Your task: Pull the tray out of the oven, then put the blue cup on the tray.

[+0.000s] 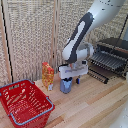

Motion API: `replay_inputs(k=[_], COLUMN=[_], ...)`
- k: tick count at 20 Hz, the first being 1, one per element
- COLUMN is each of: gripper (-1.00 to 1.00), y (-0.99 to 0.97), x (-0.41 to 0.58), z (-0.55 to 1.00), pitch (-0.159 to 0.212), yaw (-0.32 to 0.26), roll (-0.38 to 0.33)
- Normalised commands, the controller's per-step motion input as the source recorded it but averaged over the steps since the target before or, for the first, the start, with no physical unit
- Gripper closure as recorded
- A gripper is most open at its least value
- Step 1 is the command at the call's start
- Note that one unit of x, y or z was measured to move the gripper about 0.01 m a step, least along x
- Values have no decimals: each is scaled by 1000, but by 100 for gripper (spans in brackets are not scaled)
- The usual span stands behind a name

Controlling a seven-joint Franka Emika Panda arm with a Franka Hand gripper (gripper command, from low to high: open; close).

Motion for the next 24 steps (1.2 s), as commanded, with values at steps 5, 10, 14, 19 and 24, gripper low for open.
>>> replay_inputs(k=[5,10,14,19,24], gripper=[100,100,100,100,100], y=[45,-17,-151,-195,-232], x=[-70,0,48,230,398], z=[0,9,179,682,880], pitch=[-125,-167,-47,69,87], yaw=[-90,-170,-131,-178,-149], roll=[0,26,67,105,36])
